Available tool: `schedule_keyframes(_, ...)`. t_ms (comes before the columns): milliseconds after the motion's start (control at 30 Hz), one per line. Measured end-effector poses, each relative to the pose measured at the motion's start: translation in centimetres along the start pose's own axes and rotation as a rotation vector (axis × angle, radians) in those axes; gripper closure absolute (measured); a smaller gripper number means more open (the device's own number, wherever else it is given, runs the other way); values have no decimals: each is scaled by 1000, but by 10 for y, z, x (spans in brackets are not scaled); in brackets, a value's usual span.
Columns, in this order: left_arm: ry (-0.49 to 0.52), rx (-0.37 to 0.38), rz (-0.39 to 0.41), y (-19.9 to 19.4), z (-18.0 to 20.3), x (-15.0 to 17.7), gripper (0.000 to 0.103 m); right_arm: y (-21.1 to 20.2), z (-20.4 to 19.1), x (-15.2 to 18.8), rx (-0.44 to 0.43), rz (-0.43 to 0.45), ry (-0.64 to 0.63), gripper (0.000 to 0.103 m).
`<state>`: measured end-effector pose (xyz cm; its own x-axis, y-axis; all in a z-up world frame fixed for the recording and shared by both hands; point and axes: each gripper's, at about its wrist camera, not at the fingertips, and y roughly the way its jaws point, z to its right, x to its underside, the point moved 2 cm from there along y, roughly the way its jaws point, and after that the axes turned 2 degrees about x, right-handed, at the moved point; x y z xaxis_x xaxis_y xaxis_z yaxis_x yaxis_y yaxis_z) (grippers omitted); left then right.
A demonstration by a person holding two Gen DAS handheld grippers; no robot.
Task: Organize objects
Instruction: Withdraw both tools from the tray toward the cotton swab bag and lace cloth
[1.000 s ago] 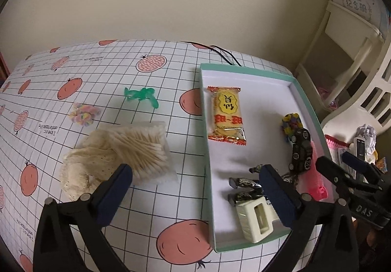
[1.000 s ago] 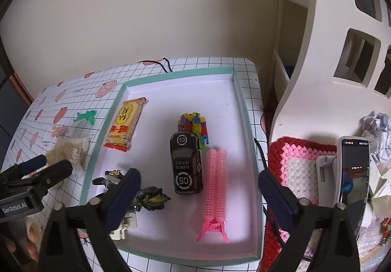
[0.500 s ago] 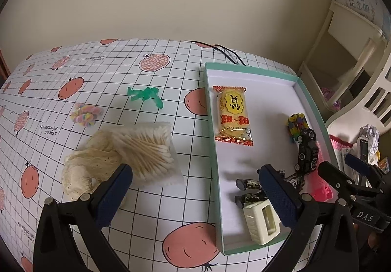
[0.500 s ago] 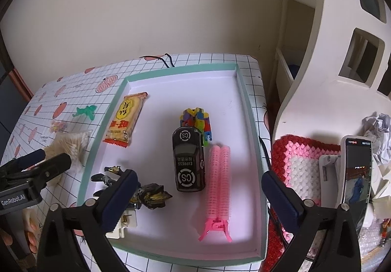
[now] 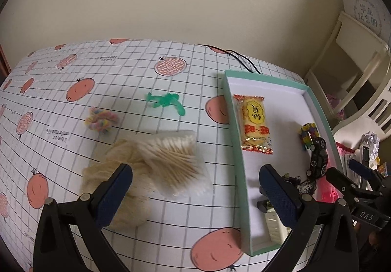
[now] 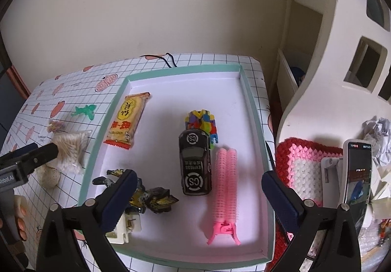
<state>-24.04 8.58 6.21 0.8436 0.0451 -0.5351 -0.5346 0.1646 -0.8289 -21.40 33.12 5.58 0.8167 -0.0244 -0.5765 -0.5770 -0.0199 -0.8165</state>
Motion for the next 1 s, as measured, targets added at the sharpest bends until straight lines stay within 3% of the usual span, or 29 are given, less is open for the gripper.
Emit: schedule_keyframes(1000,-164,15,112,-38,-99,-28,0,-21,-94,-32,-90,92,-66,0)
